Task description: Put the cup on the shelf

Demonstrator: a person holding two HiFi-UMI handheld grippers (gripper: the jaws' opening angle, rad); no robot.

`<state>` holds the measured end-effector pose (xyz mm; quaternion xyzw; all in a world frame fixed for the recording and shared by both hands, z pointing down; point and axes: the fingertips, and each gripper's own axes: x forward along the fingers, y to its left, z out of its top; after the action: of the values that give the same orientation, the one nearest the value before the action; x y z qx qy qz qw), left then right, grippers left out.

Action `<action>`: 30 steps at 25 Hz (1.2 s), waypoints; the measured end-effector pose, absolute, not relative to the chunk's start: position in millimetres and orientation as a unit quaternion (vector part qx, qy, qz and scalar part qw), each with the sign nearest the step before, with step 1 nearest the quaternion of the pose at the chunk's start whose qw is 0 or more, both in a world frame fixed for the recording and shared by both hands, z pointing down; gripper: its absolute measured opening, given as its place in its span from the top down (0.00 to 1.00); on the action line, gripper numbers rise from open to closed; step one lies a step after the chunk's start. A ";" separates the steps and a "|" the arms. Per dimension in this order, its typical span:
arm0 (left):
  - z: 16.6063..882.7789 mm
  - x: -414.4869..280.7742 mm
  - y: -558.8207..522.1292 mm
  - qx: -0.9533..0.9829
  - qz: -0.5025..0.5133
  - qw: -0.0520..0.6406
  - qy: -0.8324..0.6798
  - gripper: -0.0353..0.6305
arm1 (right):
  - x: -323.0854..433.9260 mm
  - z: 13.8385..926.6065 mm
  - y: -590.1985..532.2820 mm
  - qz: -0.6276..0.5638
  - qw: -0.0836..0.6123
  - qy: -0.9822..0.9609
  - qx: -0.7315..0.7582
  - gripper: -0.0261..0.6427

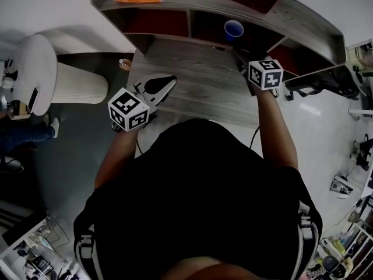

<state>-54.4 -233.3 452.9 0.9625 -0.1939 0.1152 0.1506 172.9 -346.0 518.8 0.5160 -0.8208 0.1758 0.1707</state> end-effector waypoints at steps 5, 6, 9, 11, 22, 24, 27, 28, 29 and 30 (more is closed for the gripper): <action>451.4 -48.7 -227.1 0.968 0.110 0.148 -0.169 0.92 | 166.4 486.3 -317.9 0.174 0.133 -0.834 0.506 0.79; 451.1 -46.8 -225.9 0.969 0.109 0.148 -0.163 0.92 | 164.7 478.8 -311.8 0.172 0.126 -0.837 0.504 0.81; 448.2 -40.8 -221.3 0.973 0.106 0.145 -0.147 0.92 | 159.3 454.8 -293.0 0.155 0.116 -0.844 0.500 0.87; 444.7 -36.9 -218.7 0.975 0.103 0.141 -0.138 0.92 | 155.1 440.2 -280.2 0.144 0.114 -0.849 0.496 0.88; 436.9 -33.7 -207.9 0.981 0.097 0.133 -0.099 0.92 | 156.5 397.8 -233.5 0.094 0.109 -0.829 0.540 0.89; 437.9 -35.1 -207.3 0.982 0.097 0.133 -0.094 0.92 | 154.9 397.8 -225.9 0.099 0.106 -0.827 0.542 0.90; 437.9 -34.9 -205.3 0.983 0.097 0.132 -0.085 0.92 | 154.6 399.9 -216.1 0.103 0.106 -0.822 0.551 0.91; 437.7 -34.8 -203.5 0.983 0.098 0.132 -0.081 0.92 | 154.1 400.9 -212.8 0.104 0.106 -0.820 0.553 0.91; 437.4 -35.0 -201.1 0.983 0.100 0.130 -0.078 0.92 | 153.5 401.9 -209.7 0.106 0.106 -0.818 0.555 0.91; 437.0 -35.5 -198.7 0.984 0.102 0.129 -0.075 0.92 | 153.1 402.6 -206.4 0.107 0.105 -0.816 0.558 0.91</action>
<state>-35.5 -198.7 437.0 0.9836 -0.0747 0.1018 0.1289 153.1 -206.4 402.6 0.5578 -0.8163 0.1070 0.1054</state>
